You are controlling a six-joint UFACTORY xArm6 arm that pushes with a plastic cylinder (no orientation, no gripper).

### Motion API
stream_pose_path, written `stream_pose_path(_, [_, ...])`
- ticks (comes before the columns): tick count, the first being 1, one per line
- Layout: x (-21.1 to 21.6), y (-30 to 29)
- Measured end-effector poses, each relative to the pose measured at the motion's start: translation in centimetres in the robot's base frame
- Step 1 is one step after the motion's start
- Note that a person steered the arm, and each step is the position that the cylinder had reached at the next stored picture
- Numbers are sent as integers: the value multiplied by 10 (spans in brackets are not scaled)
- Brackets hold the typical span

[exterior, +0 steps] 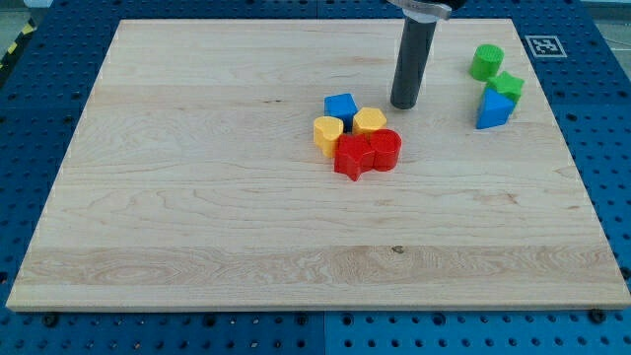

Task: Point arm at bottom left to blue triangle

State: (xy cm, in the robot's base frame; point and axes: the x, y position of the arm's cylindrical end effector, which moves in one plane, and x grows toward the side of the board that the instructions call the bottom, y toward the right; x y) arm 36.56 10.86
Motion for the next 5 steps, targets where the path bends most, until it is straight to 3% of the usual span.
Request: stream_pose_path(5, [43, 35])
